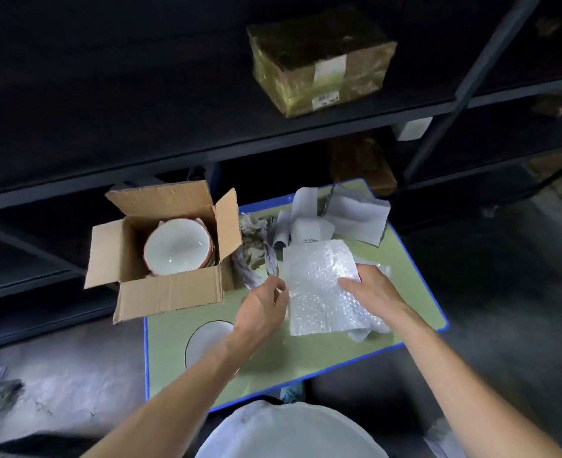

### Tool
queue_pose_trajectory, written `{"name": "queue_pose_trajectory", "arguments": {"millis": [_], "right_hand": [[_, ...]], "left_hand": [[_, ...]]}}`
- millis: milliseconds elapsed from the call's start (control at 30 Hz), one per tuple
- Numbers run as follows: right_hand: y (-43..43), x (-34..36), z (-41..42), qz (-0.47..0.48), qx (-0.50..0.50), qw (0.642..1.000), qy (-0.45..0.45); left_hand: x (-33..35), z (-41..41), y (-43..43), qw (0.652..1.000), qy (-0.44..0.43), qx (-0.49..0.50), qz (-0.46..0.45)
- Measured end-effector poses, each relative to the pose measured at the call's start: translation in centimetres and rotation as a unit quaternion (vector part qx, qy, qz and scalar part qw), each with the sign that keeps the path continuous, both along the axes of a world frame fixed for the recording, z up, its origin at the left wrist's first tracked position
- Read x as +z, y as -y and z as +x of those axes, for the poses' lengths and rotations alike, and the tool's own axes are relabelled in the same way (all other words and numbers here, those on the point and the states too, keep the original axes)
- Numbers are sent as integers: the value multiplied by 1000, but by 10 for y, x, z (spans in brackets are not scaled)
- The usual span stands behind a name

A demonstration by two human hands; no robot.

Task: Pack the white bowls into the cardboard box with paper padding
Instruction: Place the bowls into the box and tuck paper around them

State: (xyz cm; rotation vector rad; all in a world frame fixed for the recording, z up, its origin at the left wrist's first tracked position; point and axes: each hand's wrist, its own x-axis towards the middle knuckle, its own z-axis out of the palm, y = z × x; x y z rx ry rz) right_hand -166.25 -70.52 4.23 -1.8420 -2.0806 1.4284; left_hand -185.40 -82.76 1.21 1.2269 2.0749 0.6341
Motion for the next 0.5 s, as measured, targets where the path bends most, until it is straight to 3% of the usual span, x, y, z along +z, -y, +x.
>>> {"name": "queue_pose_trajectory", "arguments": {"millis": [233, 500], "right_hand": [[15, -14, -30, -14, 78, 996, 32], [31, -30, -60, -29, 141, 989, 28]], "left_hand": [[-10, -16, 52, 995, -90, 20, 22], [-26, -56, 95, 975, -204, 35, -79]]}}
